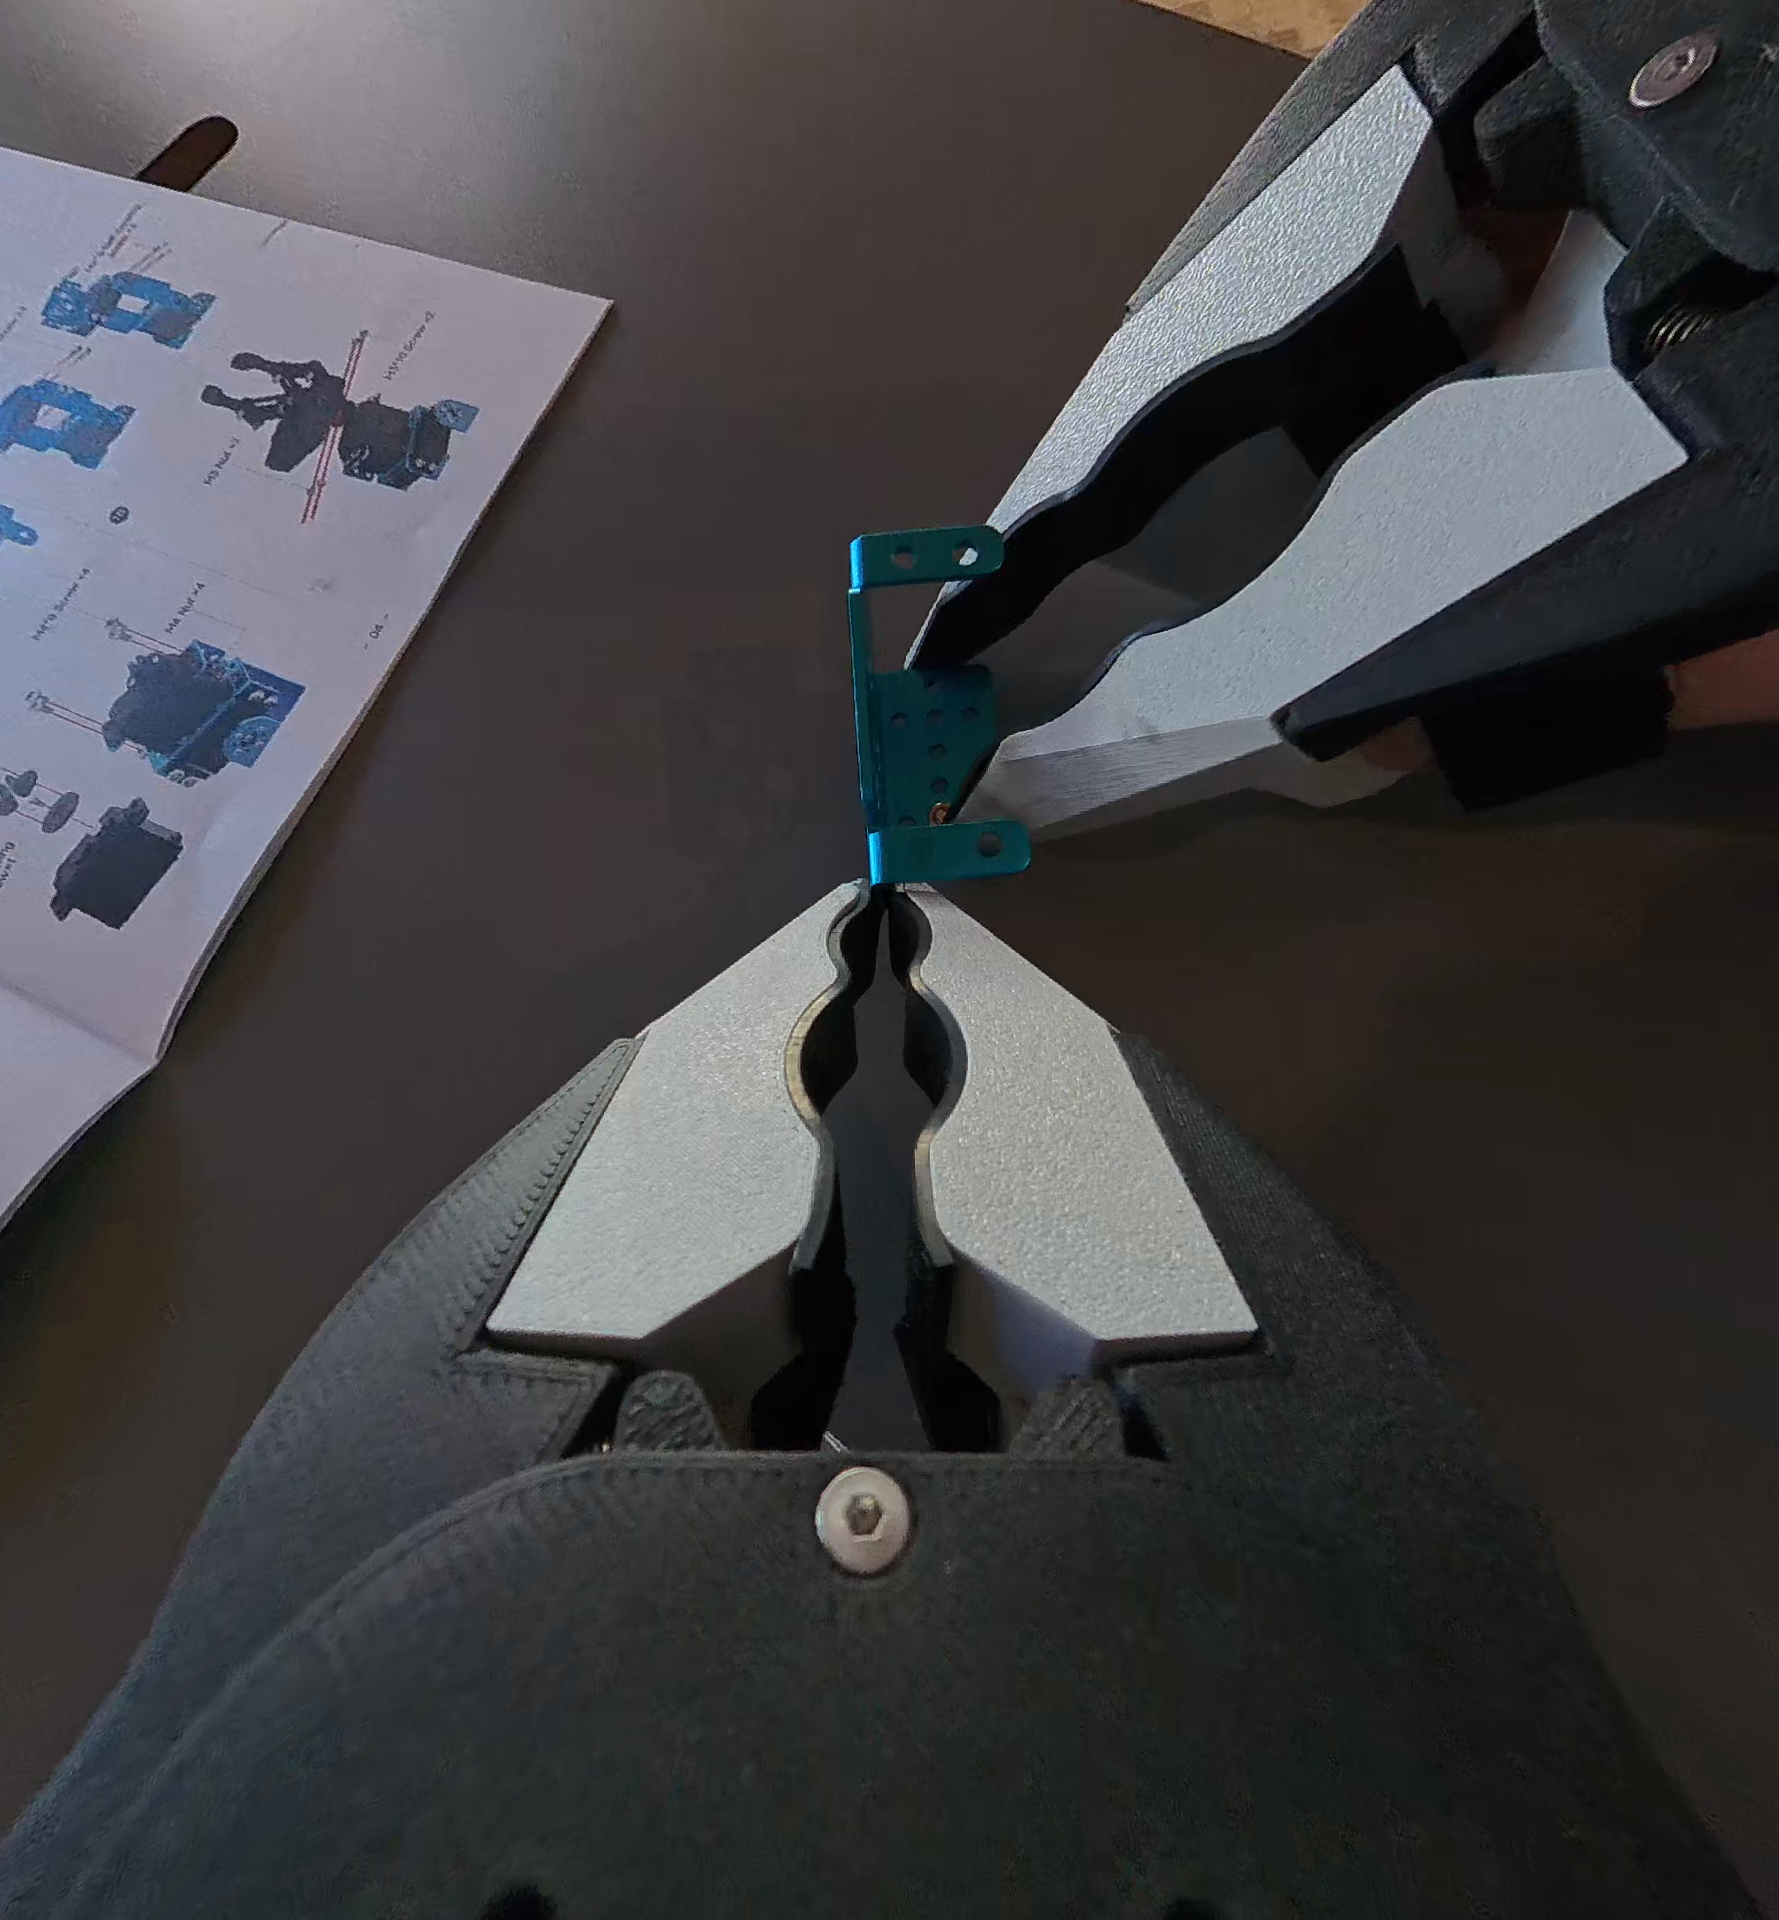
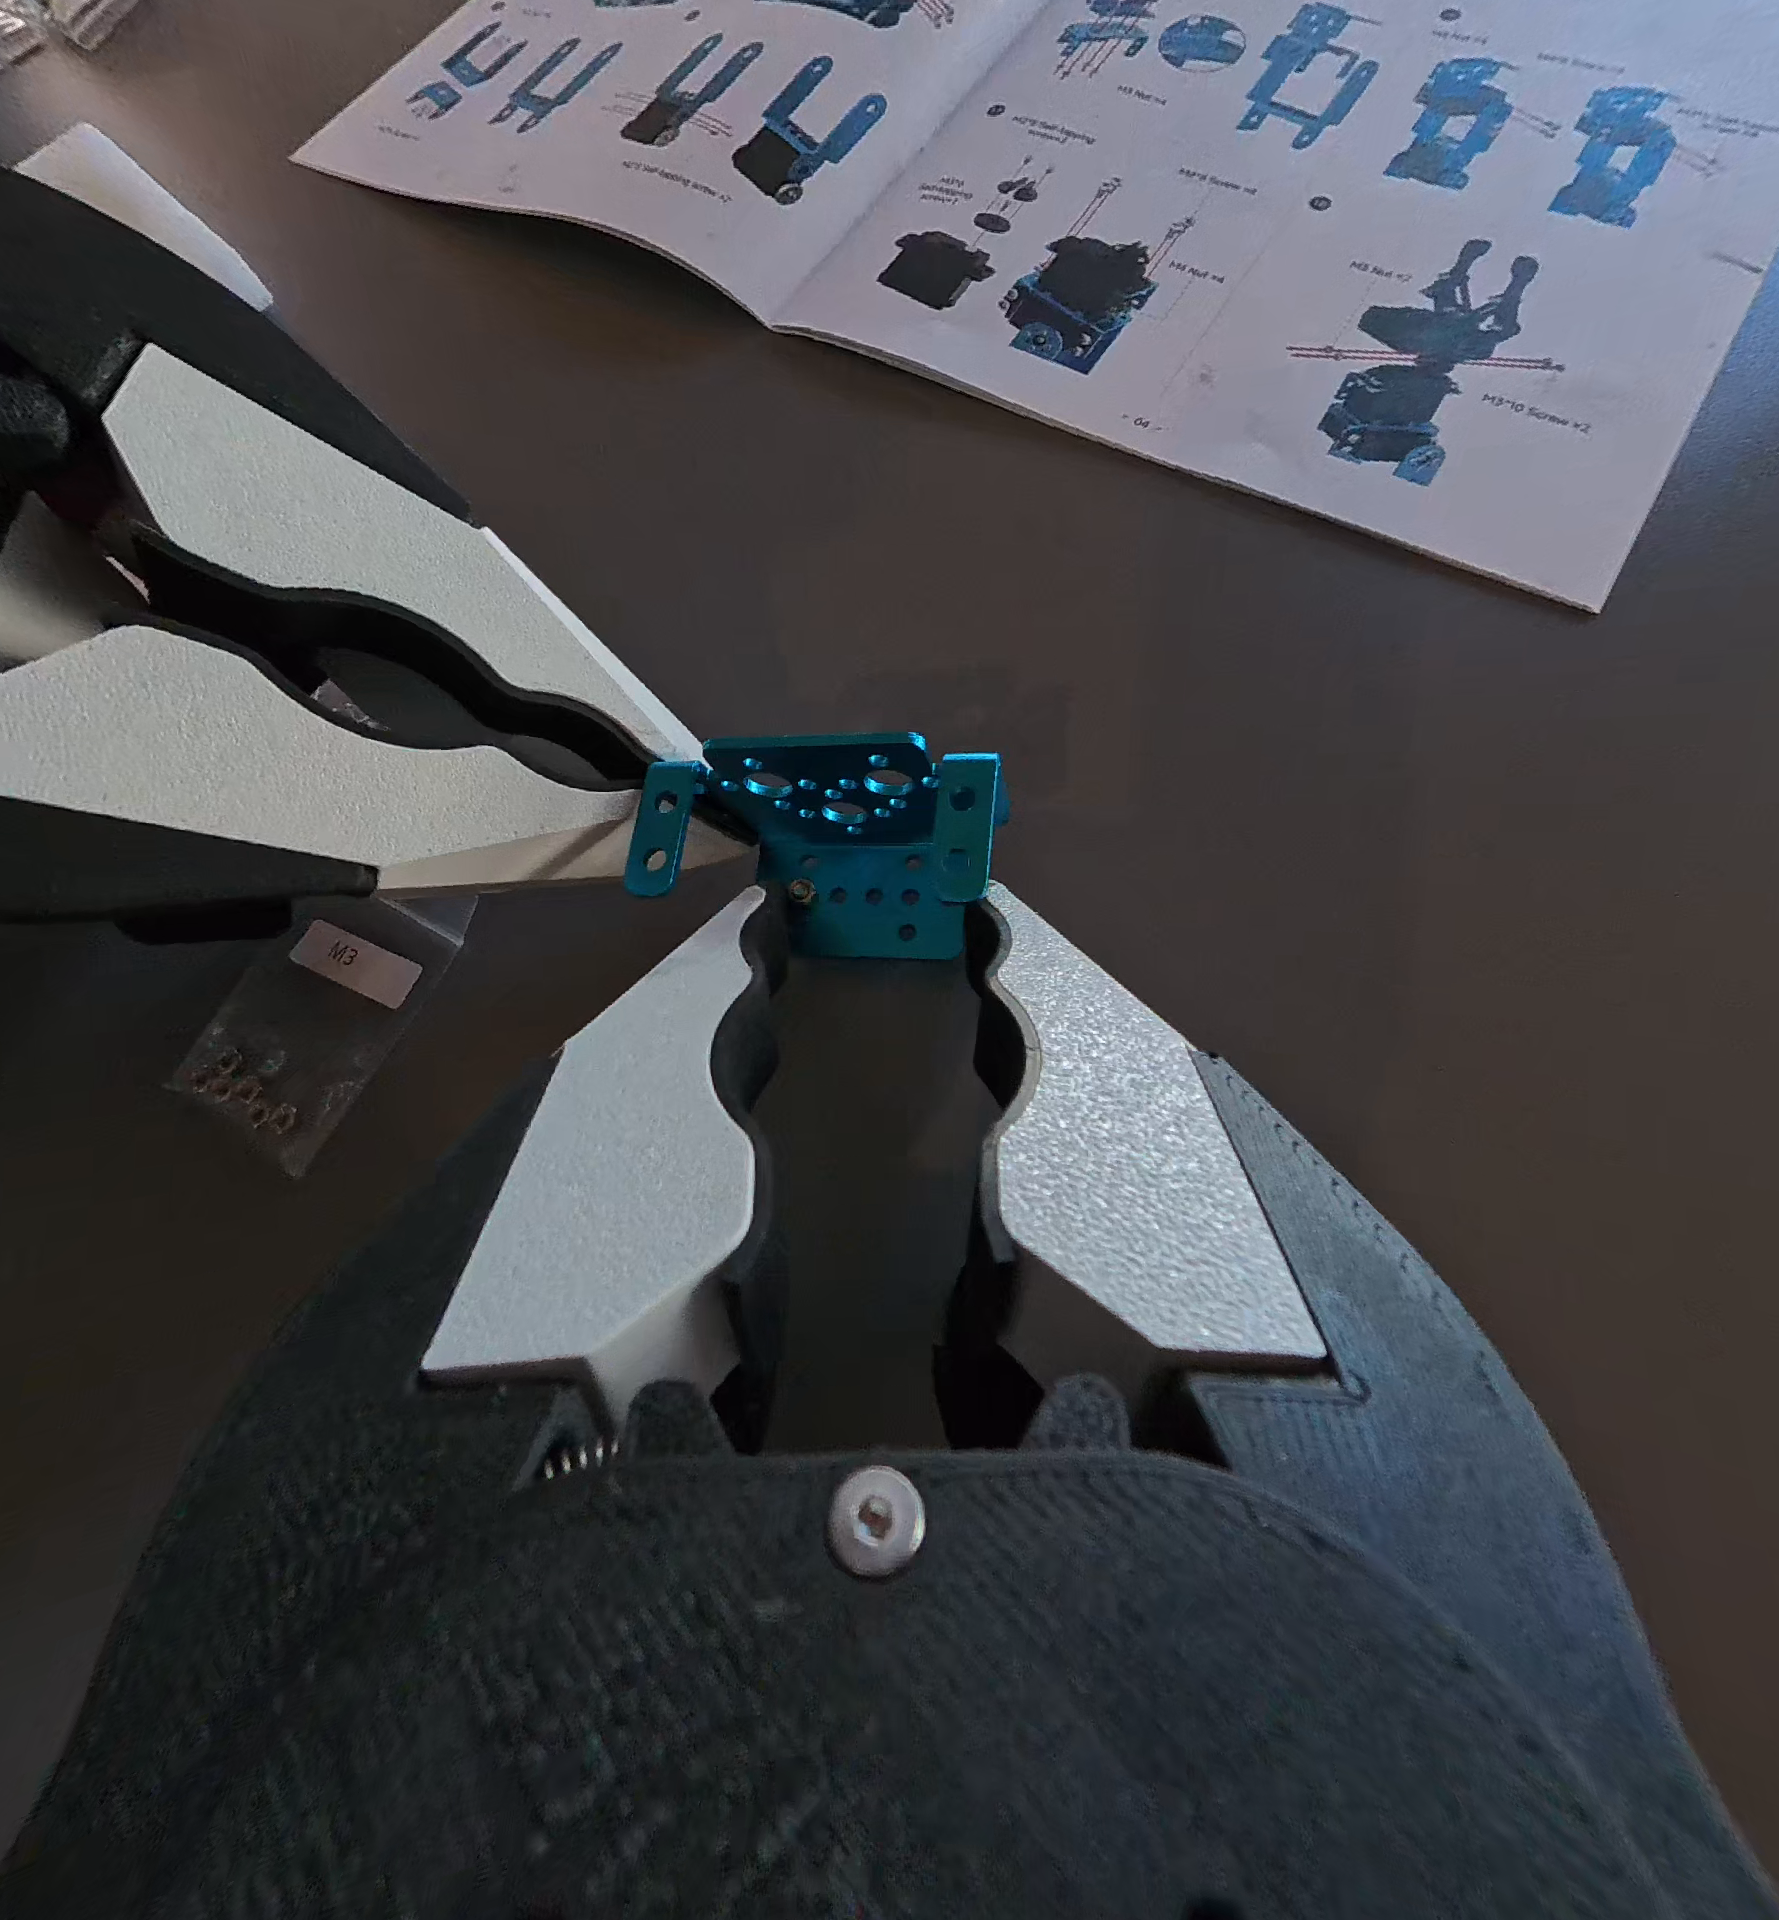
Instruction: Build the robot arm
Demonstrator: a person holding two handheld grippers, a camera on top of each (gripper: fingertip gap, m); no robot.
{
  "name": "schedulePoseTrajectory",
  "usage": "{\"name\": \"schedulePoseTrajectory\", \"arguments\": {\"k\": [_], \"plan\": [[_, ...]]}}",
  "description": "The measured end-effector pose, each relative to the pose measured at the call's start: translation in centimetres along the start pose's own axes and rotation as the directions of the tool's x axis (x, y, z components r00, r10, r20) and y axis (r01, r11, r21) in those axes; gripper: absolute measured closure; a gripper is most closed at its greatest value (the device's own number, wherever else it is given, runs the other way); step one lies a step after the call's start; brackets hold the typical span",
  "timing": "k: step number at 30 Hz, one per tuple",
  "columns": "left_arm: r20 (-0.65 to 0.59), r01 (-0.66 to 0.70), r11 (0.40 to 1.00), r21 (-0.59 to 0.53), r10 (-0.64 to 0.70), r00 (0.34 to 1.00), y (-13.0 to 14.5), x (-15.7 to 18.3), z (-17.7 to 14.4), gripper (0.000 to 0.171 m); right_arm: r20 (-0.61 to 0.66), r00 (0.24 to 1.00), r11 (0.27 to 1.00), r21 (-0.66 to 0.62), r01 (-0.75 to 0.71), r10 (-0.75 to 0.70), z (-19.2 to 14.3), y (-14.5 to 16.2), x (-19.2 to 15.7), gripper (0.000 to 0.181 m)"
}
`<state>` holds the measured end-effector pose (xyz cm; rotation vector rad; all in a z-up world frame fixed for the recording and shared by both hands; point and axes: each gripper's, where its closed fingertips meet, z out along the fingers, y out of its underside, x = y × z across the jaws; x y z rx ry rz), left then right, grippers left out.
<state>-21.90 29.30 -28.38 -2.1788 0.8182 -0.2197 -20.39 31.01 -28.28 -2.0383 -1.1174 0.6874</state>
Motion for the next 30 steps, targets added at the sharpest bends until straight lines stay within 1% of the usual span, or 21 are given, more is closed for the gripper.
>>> {"name": "schedulePoseTrajectory", "arguments": {"k": [5, 12, 14, 15, 18, 20, 26, 30], "plan": [[0.010, -0.011, 1.000, -0.008, 0.011, 1.000, 0.06, -0.07, -0.01, 0.171, 0.021, 1.000, 1.000, -0.004, 0.014, -0.014, -0.11, 0.07, -0.07, 0.148], [0.007, -0.016, 1.000, -0.009, 0.016, 1.000, 0.01, 0.07, 0.00, 0.171, 0.073, 0.997, 1.000, -0.013, -0.016, 0.017, -0.40, 0.28, -0.06, 0.152], [0.007, -0.014, 1.000, -0.010, 0.014, 1.000, 0.00, 0.10, 0.02, 0.171, 0.080, 0.996, 1.000, -0.010, -0.025, 0.026, -0.35, 0.29, -0.23, 0.145], [0.007, -0.015, 1.000, -0.010, 0.015, 1.000, -0.01, 0.10, 0.01, 0.171, 0.080, 0.997, 1.000, -0.018, -0.022, 0.023, -0.24, 0.37, -0.38, 0.142], [0.013, -0.017, 1.000, -0.013, 0.017, 1.000, 0.02, 0.00, -0.01, 0.171, 0.032, 0.999, 1.000, -0.023, 0.002, -0.001, 0.04, 0.25, -0.30, 0.143], [0.016, -0.019, 1.000, -0.014, 0.019, 1.000, 0.06, -0.07, -0.04, 0.171, 0.031, 1.000, 1.000, -0.027, -0.002, 0.003, 0.08, 0.25, -0.33, 0.143], [0.014, -0.032, 0.999, -0.015, 0.032, 0.999, 0.00, 0.10, -0.06, 0.171, 0.091, 0.993, 0.997, -0.040, -0.065, 0.069, -0.32, 0.49, -0.15, 0.151], [0.007, -0.037, 0.999, -0.015, 0.037, 0.999, -0.07, 0.37, 0.00, 0.171, 0.126, 0.989, 0.996, -0.047, -0.078, 0.083, -0.66, 0.62, 0.07, 0.155]]}}
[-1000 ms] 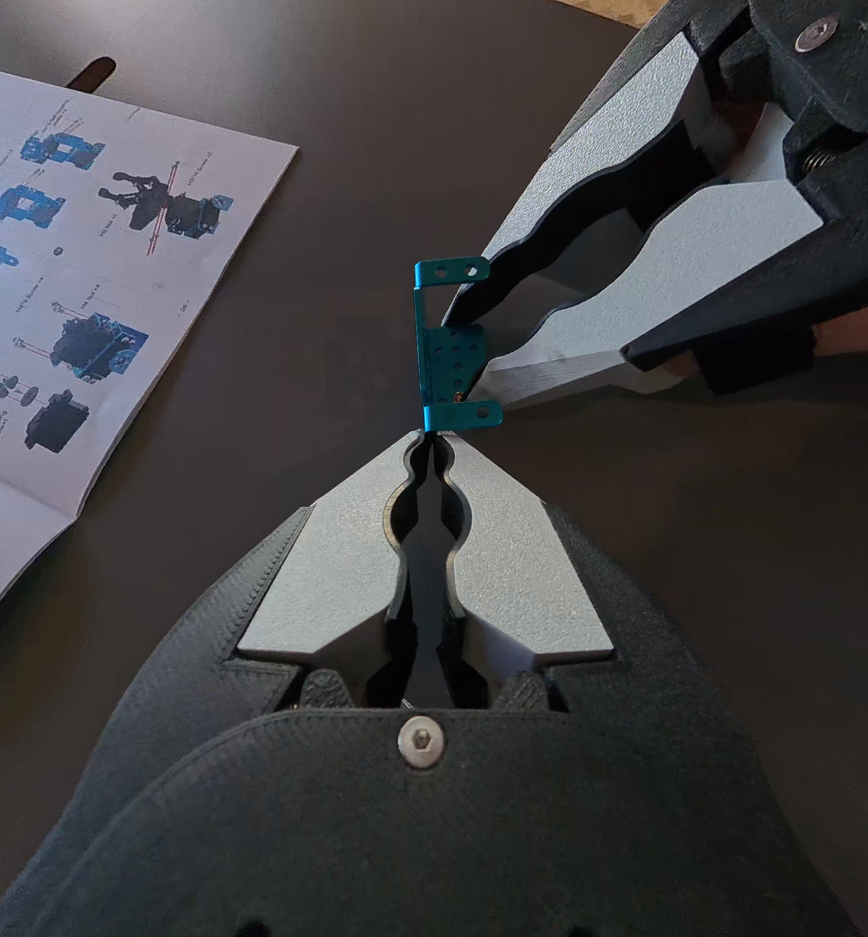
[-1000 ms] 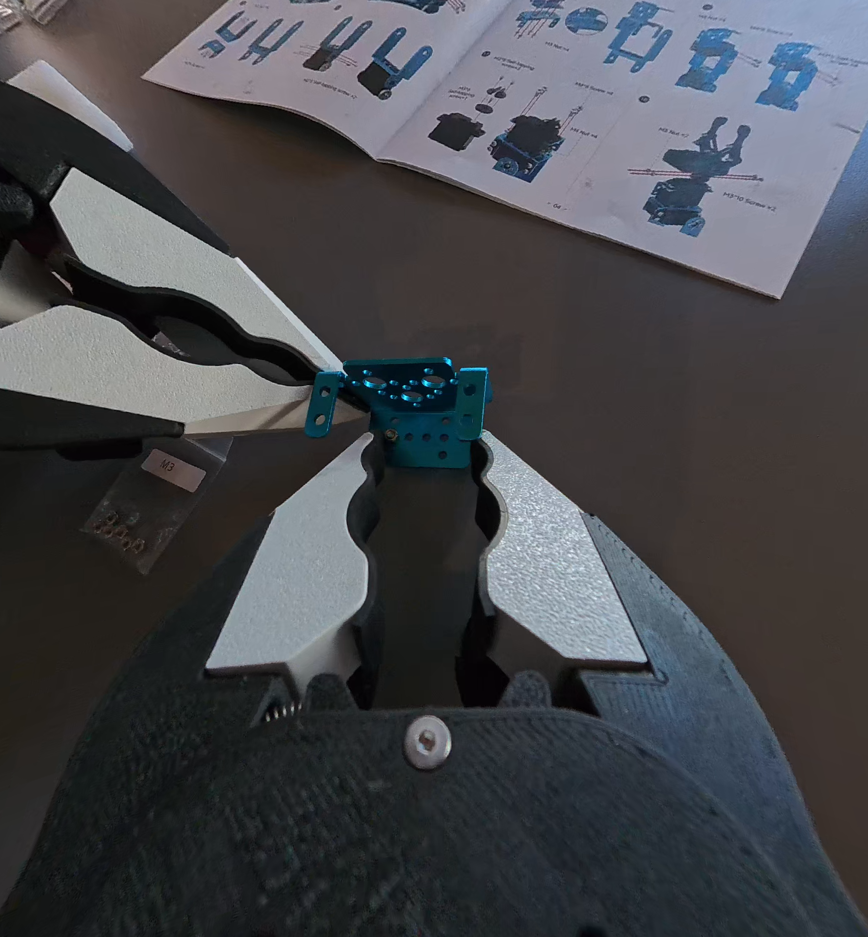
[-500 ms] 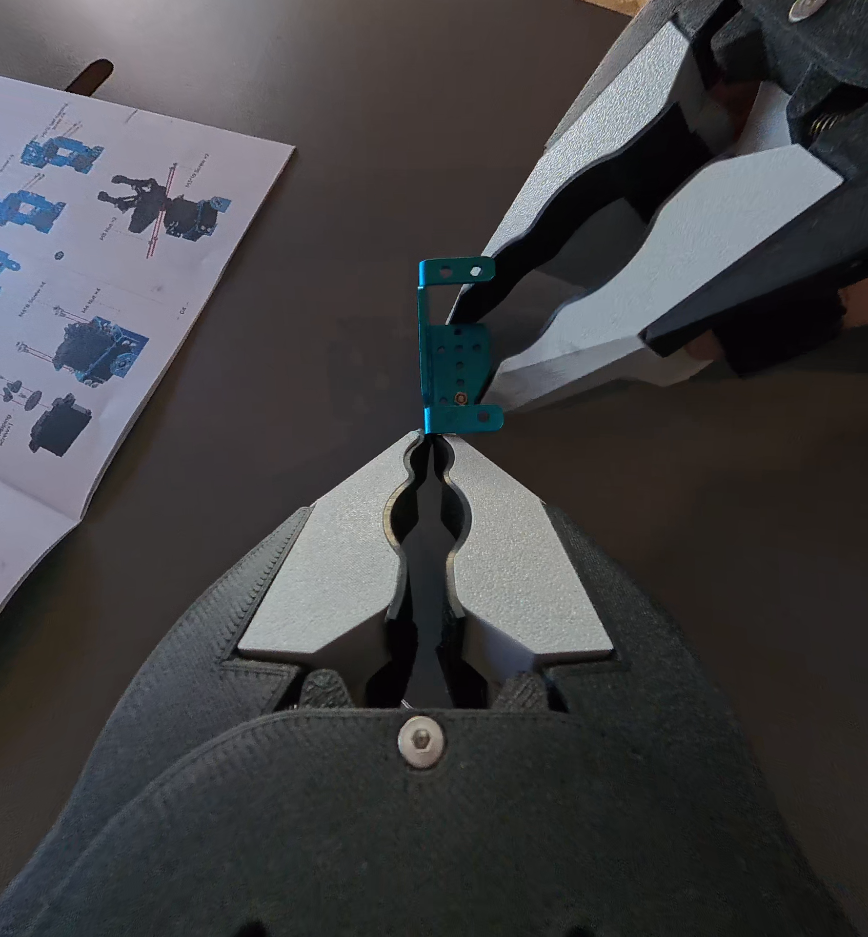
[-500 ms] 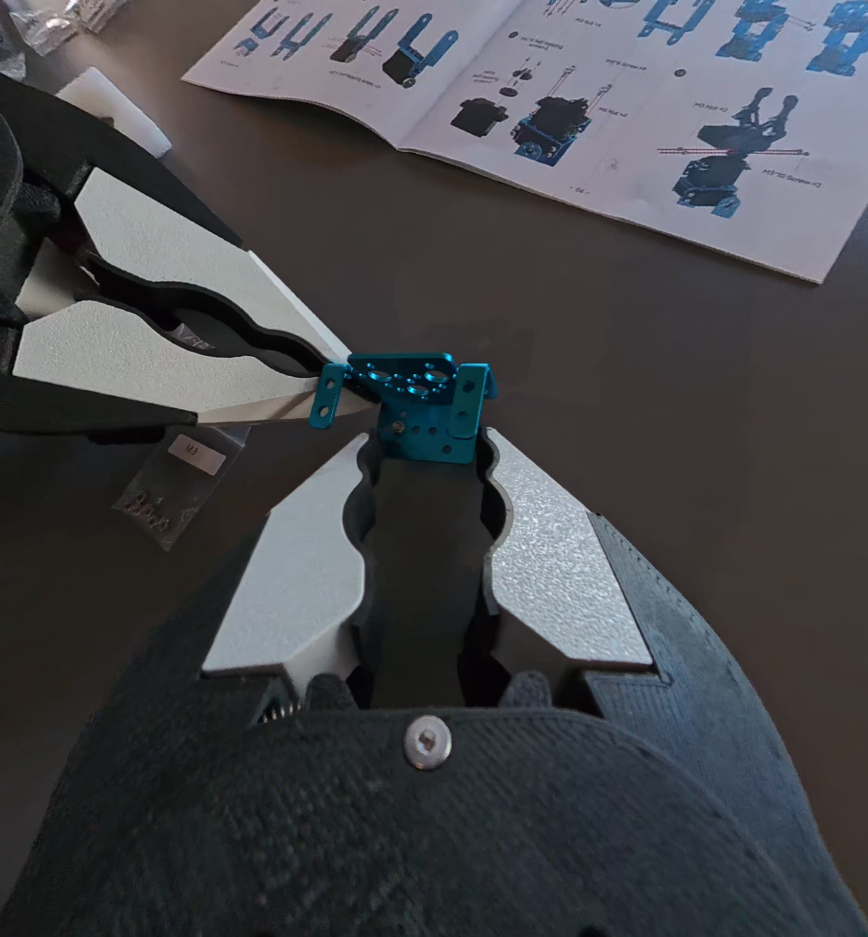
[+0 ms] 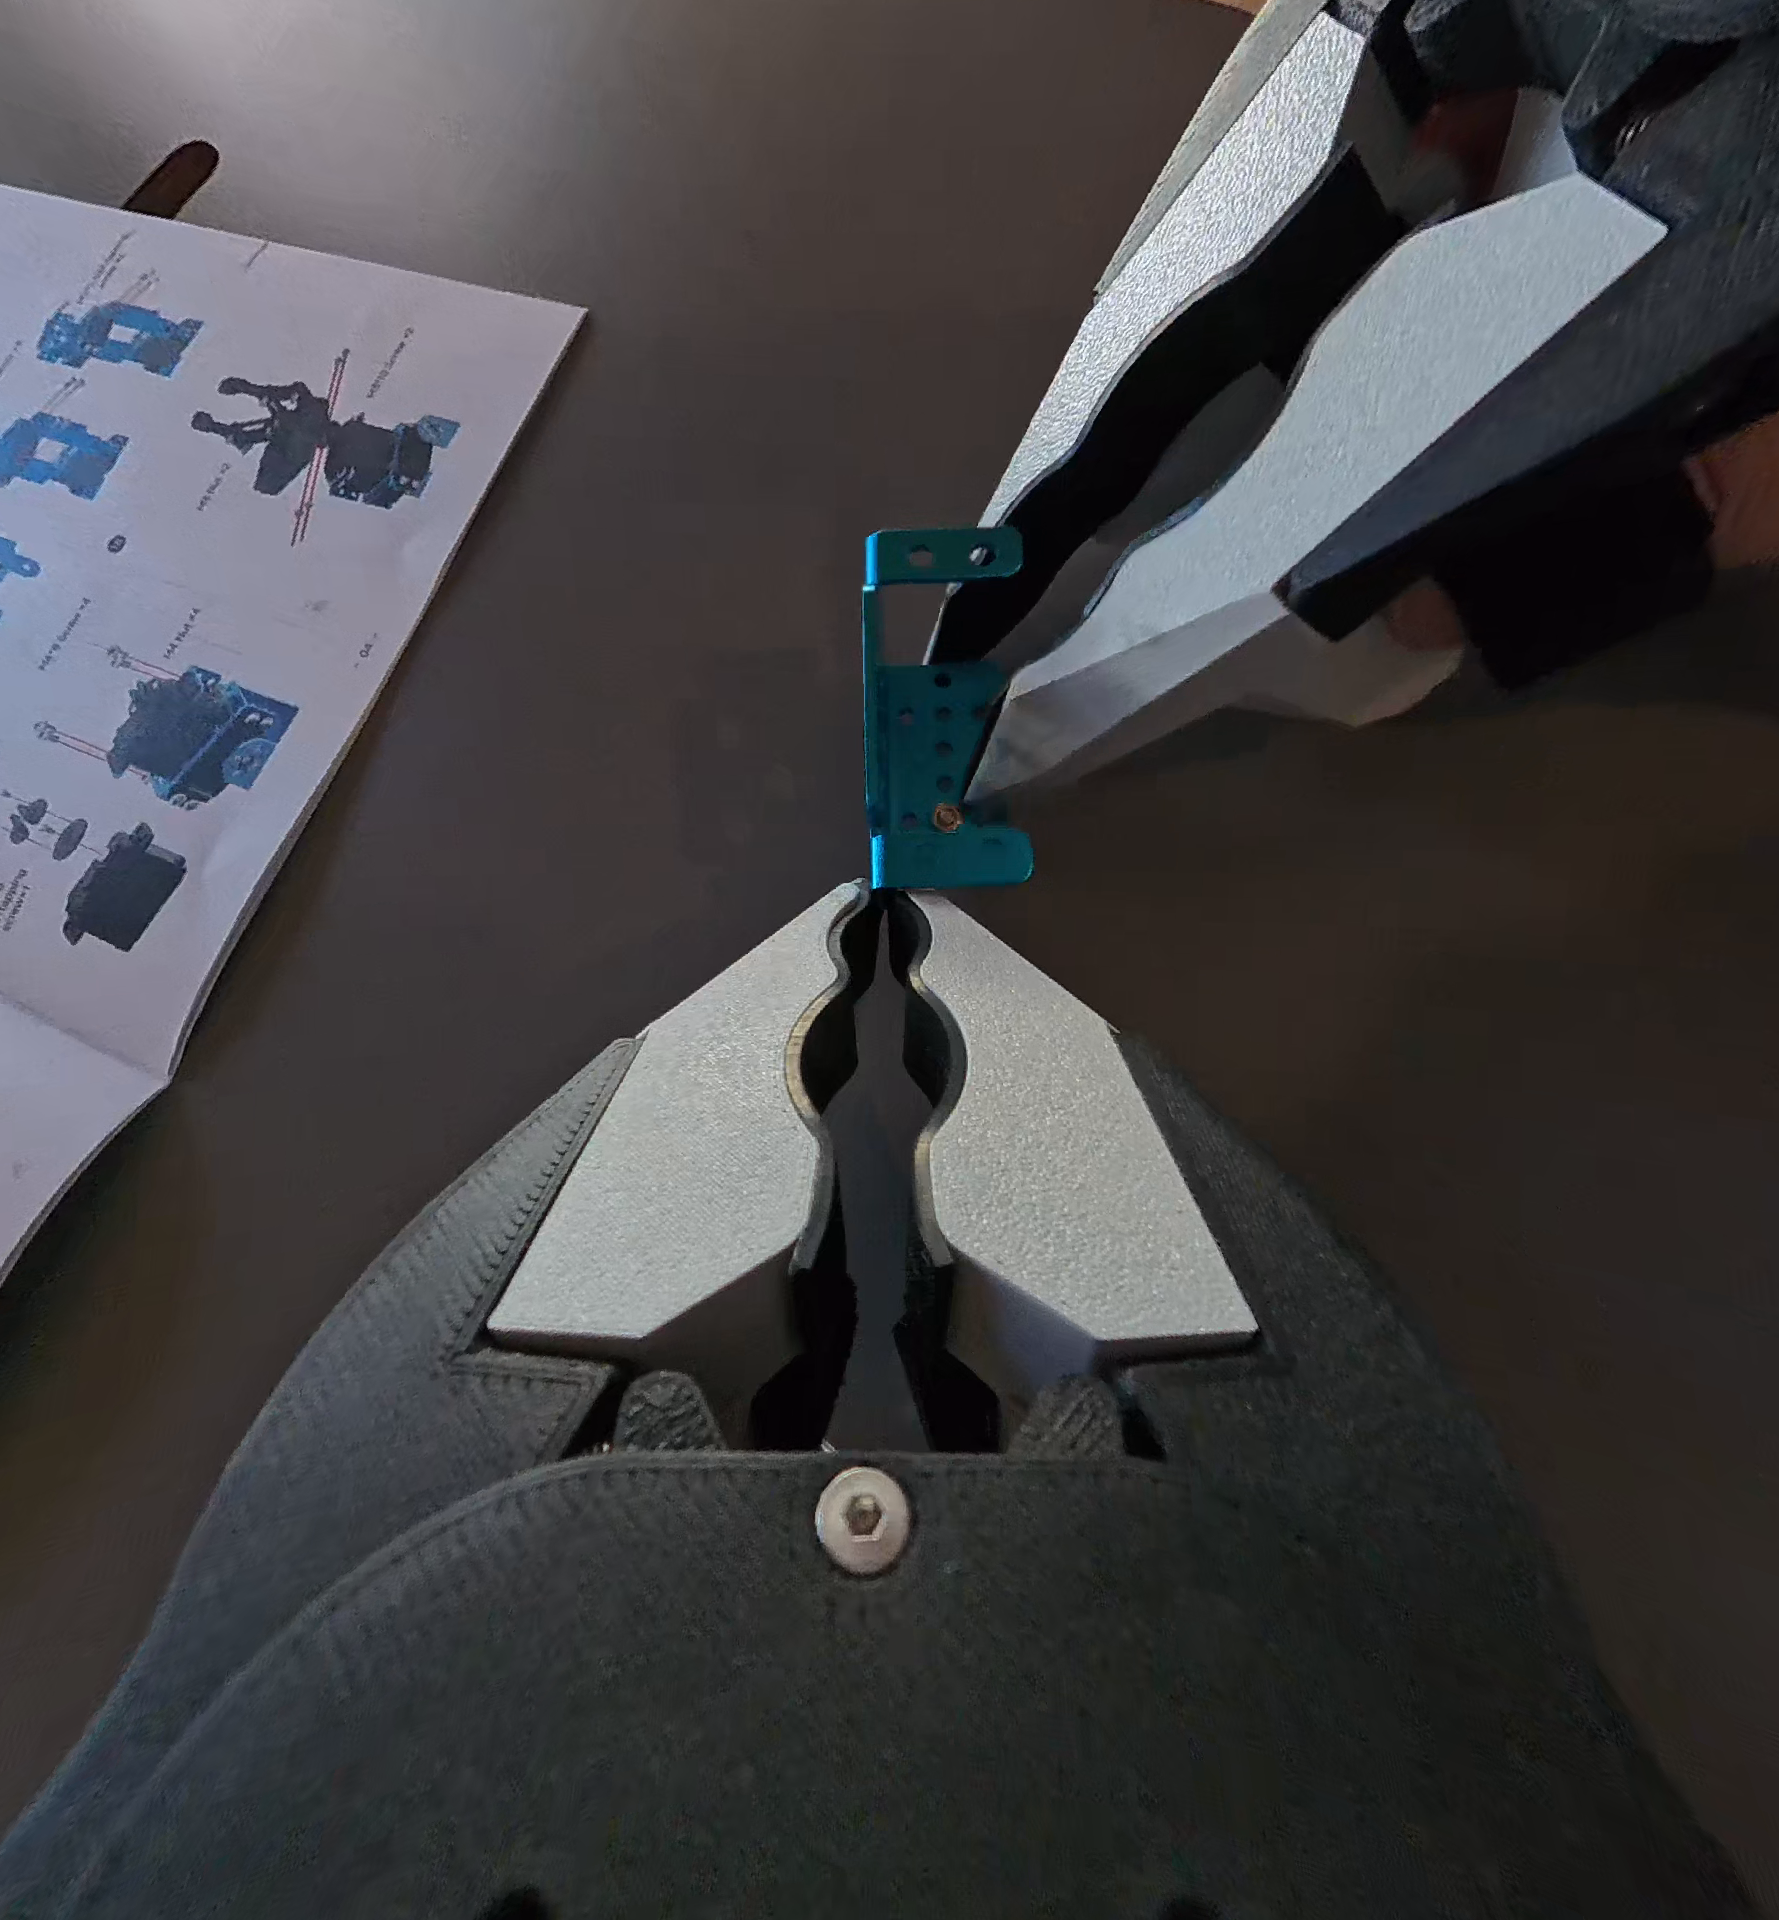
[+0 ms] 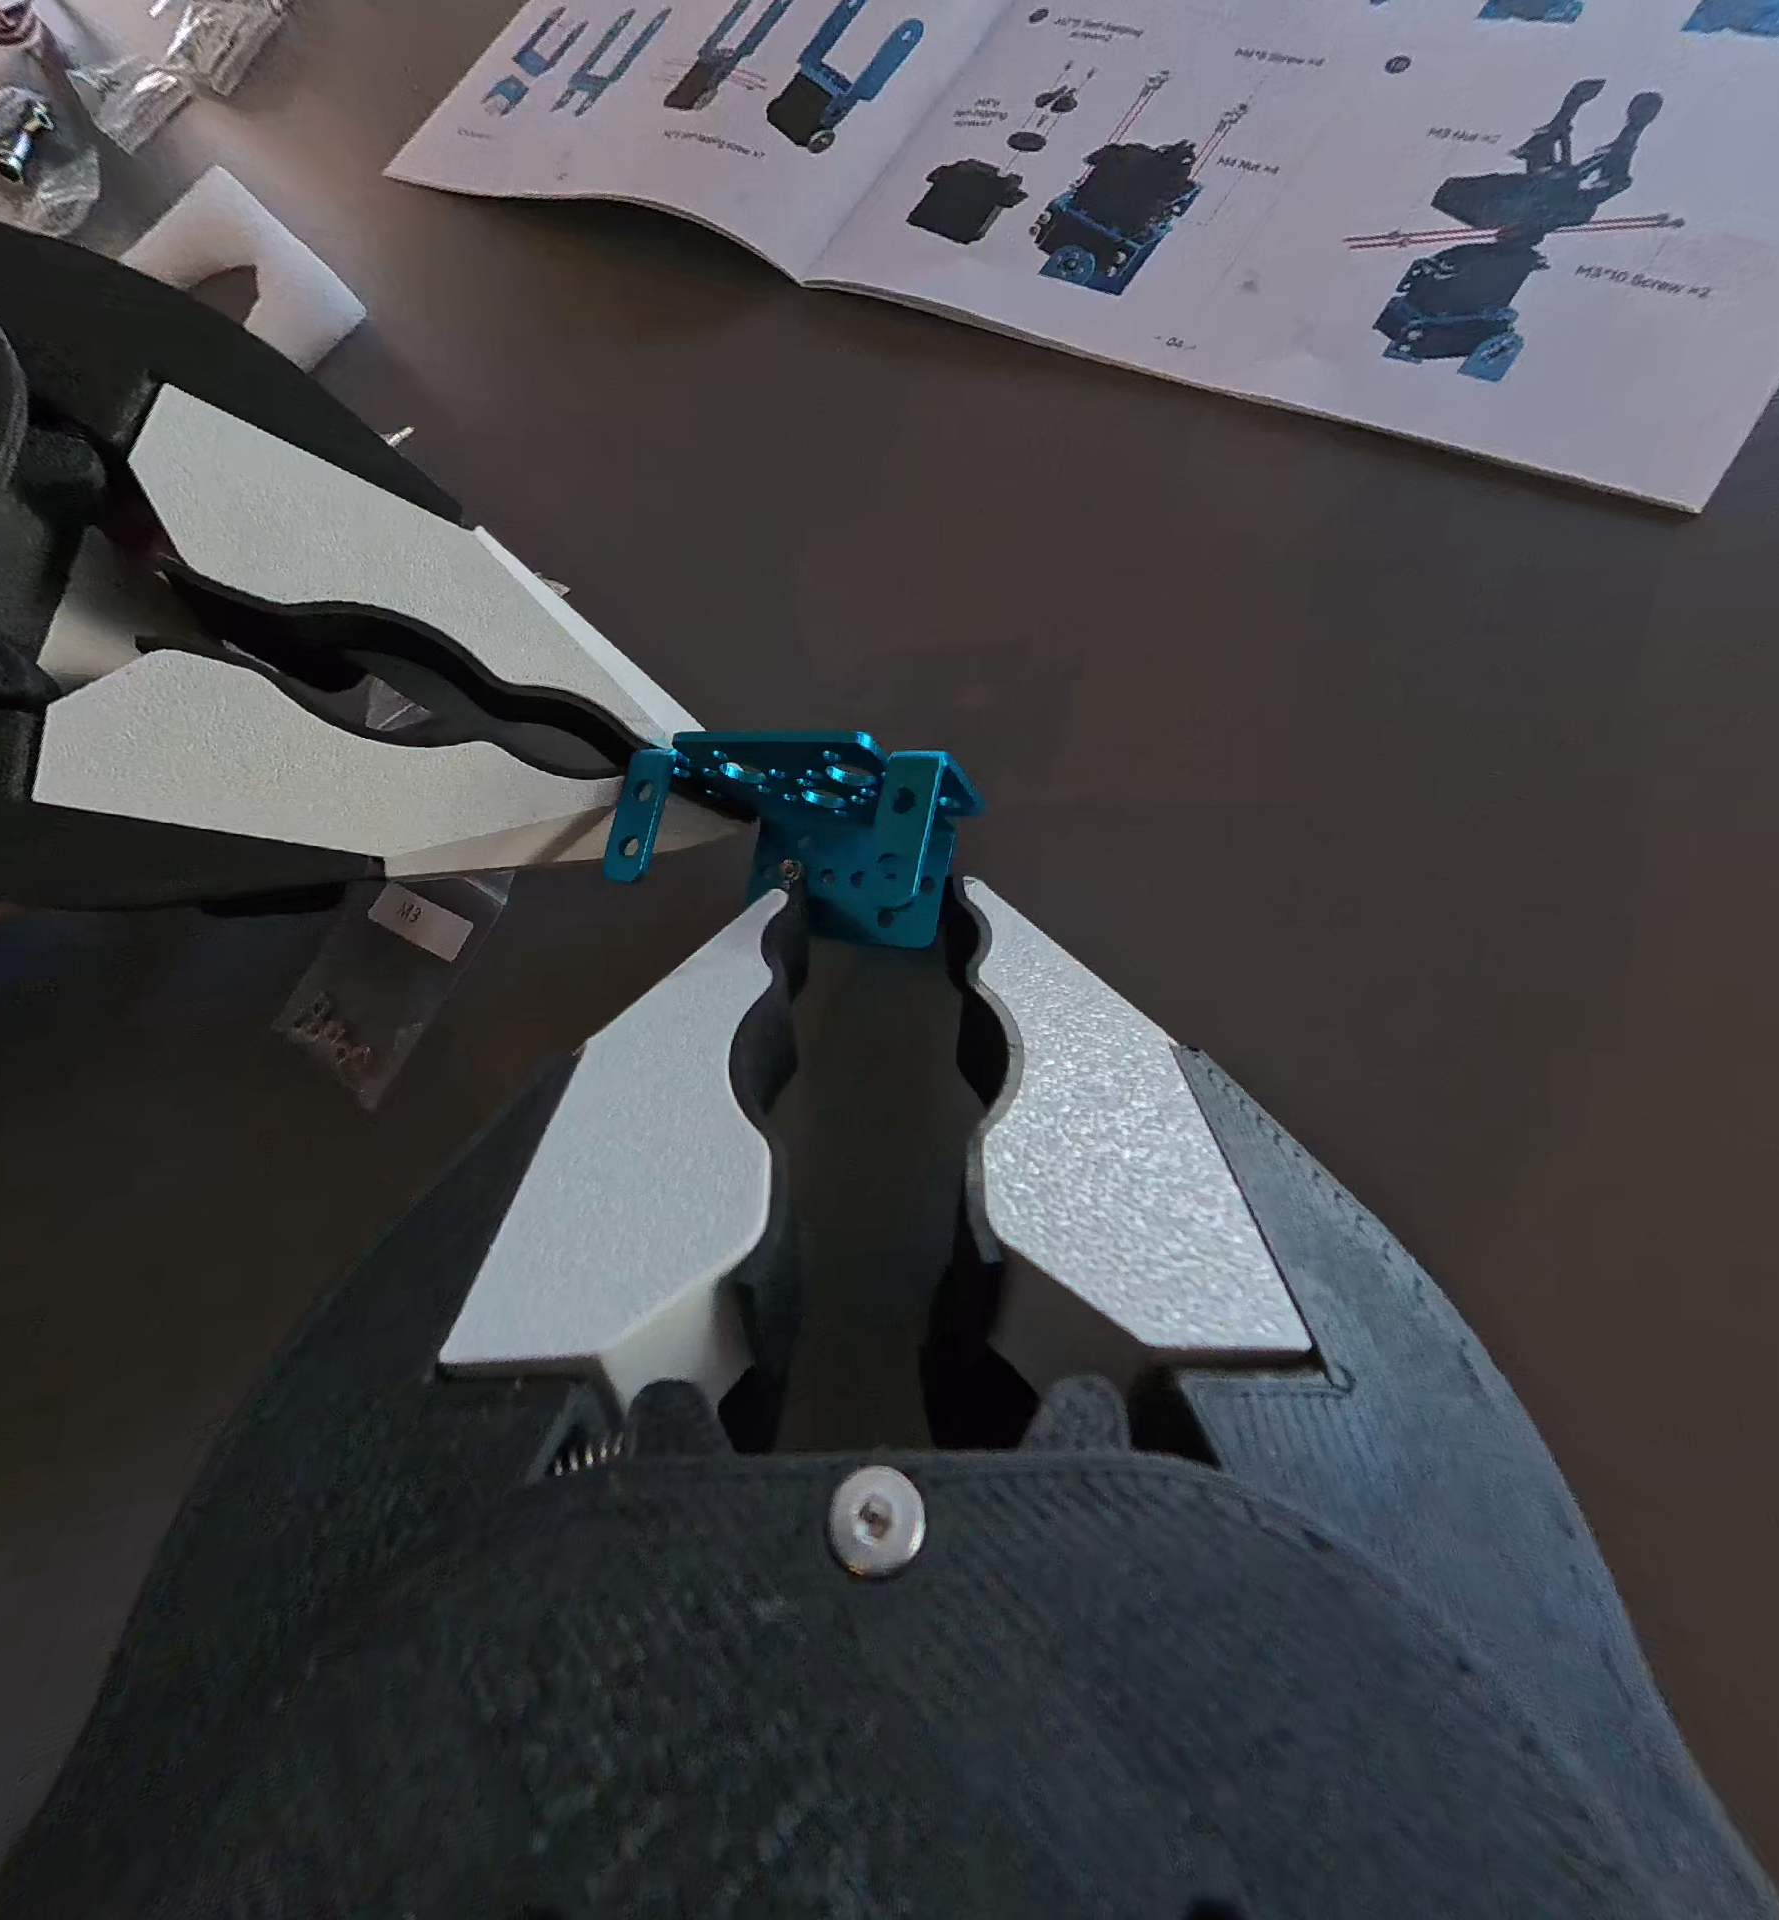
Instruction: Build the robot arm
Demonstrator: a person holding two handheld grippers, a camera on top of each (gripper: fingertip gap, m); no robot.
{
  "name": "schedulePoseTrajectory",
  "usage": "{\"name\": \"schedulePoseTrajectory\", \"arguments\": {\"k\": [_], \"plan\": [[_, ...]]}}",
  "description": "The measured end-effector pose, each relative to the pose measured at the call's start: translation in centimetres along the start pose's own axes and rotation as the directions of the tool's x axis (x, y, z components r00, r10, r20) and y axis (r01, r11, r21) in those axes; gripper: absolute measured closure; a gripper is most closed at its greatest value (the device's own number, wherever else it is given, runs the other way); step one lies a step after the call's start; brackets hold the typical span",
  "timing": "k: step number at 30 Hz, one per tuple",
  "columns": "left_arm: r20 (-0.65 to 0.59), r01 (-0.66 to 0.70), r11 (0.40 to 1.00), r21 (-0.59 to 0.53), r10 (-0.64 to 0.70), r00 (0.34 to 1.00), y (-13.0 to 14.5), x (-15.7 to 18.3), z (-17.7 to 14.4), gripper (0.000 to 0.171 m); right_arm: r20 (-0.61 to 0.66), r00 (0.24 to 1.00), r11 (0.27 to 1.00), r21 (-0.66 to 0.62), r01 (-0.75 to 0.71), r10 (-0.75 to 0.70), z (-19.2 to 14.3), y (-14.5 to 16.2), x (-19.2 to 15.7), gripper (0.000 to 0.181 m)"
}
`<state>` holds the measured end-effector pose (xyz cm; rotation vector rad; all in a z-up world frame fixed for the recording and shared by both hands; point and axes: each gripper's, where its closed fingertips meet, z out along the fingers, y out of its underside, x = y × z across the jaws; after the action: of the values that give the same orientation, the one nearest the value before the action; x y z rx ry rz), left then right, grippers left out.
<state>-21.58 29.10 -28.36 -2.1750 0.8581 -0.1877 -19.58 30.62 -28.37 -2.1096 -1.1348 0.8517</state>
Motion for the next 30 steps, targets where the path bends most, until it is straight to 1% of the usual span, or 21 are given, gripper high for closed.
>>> {"name": "schedulePoseTrajectory", "arguments": {"k": [1, 5, 8, 11, 14, 17, 21, 24, 26, 28, 30], "plan": [[0.003, -0.003, 1.000, -0.002, 0.003, 1.000, 0.01, -0.03, 0.00, 0.171, -0.005, 1.000, 1.000, 0.005, 0.004, -0.004, -0.05, -0.05, 0.04, 0.155], [-0.002, 0.002, 1.000, -0.002, -0.002, 1.000, 0.02, 0.03, 0.01, 0.171, -0.037, 0.999, 1.000, 0.005, 0.018, -0.017, 0.31, -0.18, -0.28, 0.145], [-0.001, 0.003, 1.000, -0.003, -0.003, 1.000, 0.04, 0.00, 0.01, 0.171, -0.085, 0.995, 0.999, -0.003, 0.046, -0.046, 0.49, -0.28, -0.16, 0.146], [0.001, 0.000, 1.000, -0.003, 0.000, 1.000, 0.05, -0.05, -0.02, 0.171, -0.049, 0.997, 0.998, -0.016, 0.057, -0.057, 0.35, -0.10, -0.35, 0.148], [-0.007, -0.007, 1.000, -0.002, 0.006, 1.000, -0.01, 0.17, -0.02, 0.171, 0.006, 1.000, 1.000, -0.014, 0.026, -0.026, 0.01, 0.14, -0.32, 0.152], [-0.009, -0.014, 1.000, -0.002, 0.014, 1.000, -0.09, 0.37, 0.01, 0.171, 0.026, 1.000, 1.000, -0.014, 0.013, -0.012, -0.20, 0.26, -0.24, 0.153], [-0.009, -0.012, 1.000, -0.005, 0.012, 1.000, -0.06, 0.35, 0.03, 0.171, -0.034, 0.999, 0.999, -0.013, 0.039, -0.040, 0.11, -0.03, -0.34, 0.144], [-0.007, -0.011, 1.000, -0.005, 0.010, 1.000, -0.04, 0.28, 0.02, 0.171, -0.085, 0.993, 0.997, -0.028, 0.078, -0.080, 0.31, -0.07, -0.21, 0.145], [-0.010, -0.011, 1.000, -0.004, 0.011, 1.000, -0.03, 0.32, 0.01, 0.171, -0.061, 0.995, 0.997, -0.030, 0.074, -0.076, 0.21, 0.02, -0.22, 0.146], [-0.008, -0.014, 1.000, -0.004, 0.014, 1.000, -0.05, 0.29, -0.03, 0.171, 0.000, 1.000, 0.999, -0.026, 0.025, -0.025, -0.01, 0.17, -0.39, 0.151], [-0.022, -0.012, 1.000, -0.002, 0.012, 1.000, -0.09, 0.50, -0.05, 0.171, 0.048, 0.999, 1.000, -0.024, 0.015, -0.014, -0.34, 0.35, -0.33, 0.155]]}}
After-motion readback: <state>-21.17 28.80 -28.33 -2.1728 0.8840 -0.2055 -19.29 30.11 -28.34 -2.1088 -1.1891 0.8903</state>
